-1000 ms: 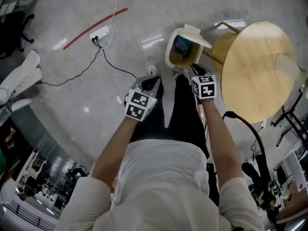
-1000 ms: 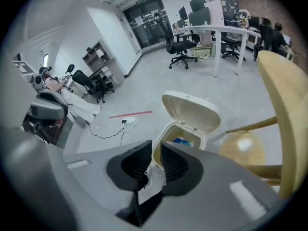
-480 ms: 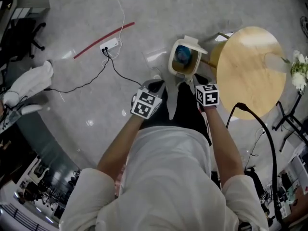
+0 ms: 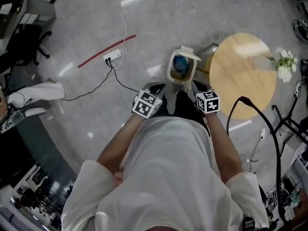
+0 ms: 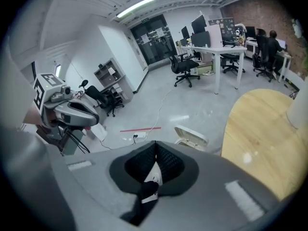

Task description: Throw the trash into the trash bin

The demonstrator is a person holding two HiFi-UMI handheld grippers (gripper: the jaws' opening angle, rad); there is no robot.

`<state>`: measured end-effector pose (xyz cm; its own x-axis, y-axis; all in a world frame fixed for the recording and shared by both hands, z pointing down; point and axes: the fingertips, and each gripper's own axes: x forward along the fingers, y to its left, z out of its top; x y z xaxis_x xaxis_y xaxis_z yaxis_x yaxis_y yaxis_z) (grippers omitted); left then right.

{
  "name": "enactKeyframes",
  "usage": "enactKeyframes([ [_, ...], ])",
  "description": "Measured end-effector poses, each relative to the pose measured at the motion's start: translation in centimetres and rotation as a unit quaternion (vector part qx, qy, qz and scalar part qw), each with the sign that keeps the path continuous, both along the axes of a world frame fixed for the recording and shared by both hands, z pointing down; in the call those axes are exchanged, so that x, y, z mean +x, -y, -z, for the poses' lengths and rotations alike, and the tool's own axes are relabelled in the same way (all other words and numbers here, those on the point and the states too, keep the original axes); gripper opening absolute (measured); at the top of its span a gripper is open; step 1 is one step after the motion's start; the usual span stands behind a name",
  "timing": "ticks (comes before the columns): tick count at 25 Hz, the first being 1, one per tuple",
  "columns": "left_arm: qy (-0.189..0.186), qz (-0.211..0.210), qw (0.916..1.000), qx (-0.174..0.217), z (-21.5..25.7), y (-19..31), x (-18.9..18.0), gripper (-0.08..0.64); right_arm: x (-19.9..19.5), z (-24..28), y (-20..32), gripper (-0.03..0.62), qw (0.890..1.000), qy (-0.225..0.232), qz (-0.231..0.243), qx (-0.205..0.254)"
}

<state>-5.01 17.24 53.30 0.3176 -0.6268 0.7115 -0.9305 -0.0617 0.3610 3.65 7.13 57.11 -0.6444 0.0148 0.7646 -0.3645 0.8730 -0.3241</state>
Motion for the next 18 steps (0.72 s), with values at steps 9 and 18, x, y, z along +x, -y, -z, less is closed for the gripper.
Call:
enactKeyframes([
  [9, 0.011, -0.024, 0.9992, 0.029, 4.6, 1.2, 0.7, 0.005, 2.3, 6.4, 0.2, 0.003, 0.999, 0.047, -0.010, 0.014],
  [18, 0.011, -0.019, 0.9986, 0.048, 7.7, 2.1, 0.0, 0.005, 4.0, 10.6, 1.6, 0.003, 0.995, 0.086, -0.044, 0.034],
])
